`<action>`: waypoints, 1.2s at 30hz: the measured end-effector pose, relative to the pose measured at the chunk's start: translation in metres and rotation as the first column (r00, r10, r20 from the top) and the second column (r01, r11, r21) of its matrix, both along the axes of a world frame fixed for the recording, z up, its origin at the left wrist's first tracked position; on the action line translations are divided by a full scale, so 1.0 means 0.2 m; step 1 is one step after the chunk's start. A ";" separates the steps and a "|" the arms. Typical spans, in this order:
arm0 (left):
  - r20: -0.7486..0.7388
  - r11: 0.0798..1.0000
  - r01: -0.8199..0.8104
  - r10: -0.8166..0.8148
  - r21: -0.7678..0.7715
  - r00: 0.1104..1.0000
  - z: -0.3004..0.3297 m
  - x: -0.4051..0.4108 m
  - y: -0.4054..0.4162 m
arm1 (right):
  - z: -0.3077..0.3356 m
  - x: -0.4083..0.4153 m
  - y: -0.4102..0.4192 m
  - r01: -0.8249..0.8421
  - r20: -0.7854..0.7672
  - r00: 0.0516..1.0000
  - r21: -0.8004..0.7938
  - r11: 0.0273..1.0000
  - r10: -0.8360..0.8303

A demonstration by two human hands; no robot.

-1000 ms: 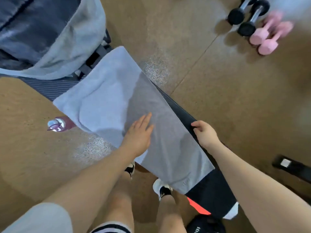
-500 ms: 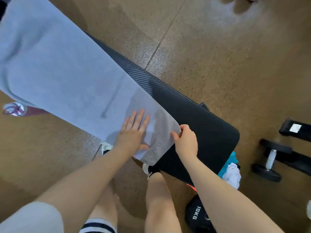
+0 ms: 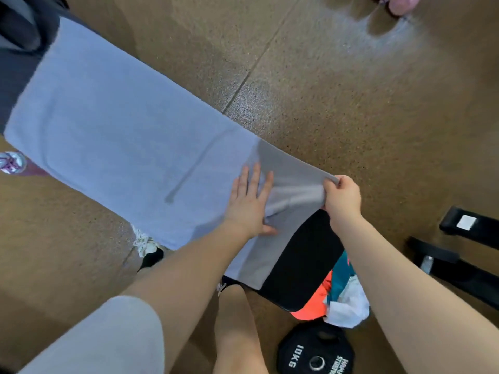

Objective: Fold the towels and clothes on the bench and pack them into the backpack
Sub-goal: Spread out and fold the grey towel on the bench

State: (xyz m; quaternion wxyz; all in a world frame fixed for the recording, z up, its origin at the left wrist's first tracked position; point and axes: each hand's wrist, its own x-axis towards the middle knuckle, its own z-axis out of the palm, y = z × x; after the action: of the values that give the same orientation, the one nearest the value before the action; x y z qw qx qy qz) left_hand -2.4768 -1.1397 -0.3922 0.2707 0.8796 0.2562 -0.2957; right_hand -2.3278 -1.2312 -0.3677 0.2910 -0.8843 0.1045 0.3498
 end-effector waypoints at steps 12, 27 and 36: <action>0.086 0.998 -0.065 0.067 -0.022 0.994 0.13 -0.21 0.23 | 0.12 -0.19 0.12 -0.647 0.136 0.727 -0.193 0.738 0.673; -0.027 0.722 -0.669 0.683 0.177 0.730 0.22 -1.01 1.39 | 0.16 -0.88 1.59 -0.917 0.074 0.394 0.096 0.387 0.916; 0.083 0.687 -0.696 0.697 0.208 0.712 0.00 -1.12 1.56 | -0.02 -1.03 2.05 -0.988 0.192 -0.068 -0.149 -0.040 0.979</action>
State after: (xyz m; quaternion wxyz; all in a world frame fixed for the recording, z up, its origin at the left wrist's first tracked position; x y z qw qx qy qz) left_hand -2.7009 -0.8282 -0.3920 0.2612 0.7407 0.6026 -0.1411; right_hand -2.5346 -0.8209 -0.3725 -0.0243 -0.7156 -0.6078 0.3434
